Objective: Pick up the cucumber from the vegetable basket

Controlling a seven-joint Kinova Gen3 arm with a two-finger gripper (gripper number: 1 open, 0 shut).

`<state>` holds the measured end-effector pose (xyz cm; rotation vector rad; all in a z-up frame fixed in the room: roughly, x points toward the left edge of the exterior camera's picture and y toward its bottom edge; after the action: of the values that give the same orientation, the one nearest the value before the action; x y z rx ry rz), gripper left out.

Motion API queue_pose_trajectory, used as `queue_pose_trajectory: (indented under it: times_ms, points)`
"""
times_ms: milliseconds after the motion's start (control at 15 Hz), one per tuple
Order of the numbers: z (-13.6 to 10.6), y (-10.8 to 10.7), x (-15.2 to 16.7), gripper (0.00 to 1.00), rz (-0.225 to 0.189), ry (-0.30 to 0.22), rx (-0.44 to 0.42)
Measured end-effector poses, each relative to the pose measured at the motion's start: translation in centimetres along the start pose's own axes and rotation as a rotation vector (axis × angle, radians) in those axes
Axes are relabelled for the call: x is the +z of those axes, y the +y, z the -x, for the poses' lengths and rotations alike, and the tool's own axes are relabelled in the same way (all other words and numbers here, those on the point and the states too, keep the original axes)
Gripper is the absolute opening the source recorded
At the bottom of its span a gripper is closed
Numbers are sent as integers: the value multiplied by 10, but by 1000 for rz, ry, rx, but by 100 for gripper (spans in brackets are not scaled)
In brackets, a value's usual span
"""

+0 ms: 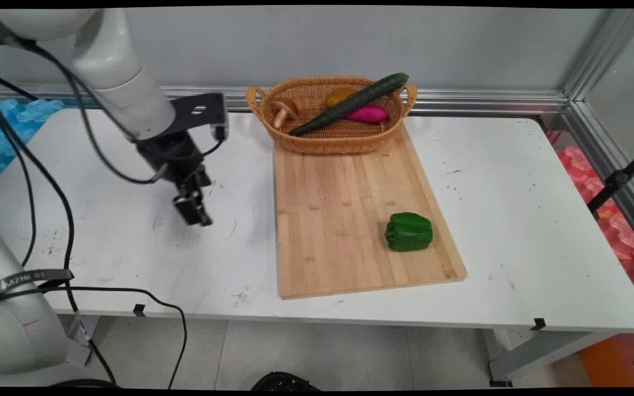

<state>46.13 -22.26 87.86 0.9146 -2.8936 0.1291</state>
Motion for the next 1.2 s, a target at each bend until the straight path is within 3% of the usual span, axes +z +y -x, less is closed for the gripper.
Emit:
queue_pose_trajectory:
  times_ms: [267, 733, 1200]
  points:
    - [-29, -18, 0, 100, -40, 70, -39]
    - [-112, -84, -1, 100, -140, 264, -100]
    - [-164, -151, 22, 100, -154, 377, -110]
